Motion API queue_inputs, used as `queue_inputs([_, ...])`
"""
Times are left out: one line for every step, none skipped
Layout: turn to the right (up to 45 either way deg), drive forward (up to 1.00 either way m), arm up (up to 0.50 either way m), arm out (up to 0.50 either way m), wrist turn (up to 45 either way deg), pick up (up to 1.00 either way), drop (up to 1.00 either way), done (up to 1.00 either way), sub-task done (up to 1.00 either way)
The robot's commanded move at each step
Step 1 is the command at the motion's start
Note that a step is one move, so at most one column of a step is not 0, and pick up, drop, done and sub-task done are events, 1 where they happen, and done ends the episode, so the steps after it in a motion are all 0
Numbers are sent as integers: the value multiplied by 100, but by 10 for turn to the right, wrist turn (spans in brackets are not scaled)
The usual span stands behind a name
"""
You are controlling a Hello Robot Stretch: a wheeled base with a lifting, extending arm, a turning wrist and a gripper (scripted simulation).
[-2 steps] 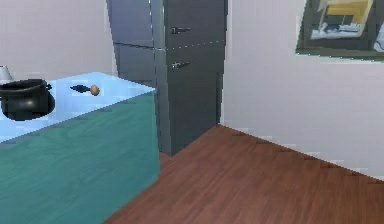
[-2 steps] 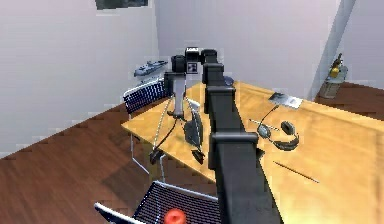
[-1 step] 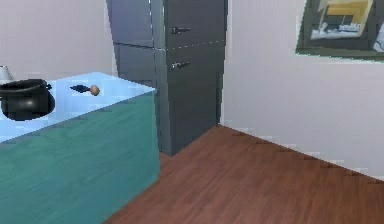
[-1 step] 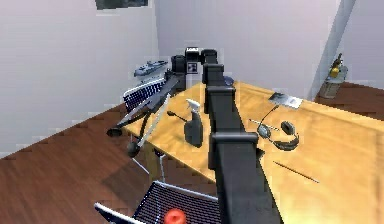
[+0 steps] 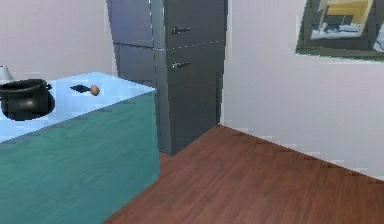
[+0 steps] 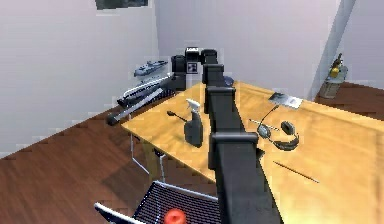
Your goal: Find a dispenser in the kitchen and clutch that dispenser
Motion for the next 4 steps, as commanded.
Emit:
queue_inputs([0, 0, 0, 0, 450, 0, 0, 0, 0])
queue_inputs([0, 0, 0, 0, 450, 0, 0, 0, 0])
queue_inputs([0, 0, 0, 0, 210, 0, 0, 0, 0])
queue_inputs([0, 0, -30, 0, 0, 0, 0, 0, 0])
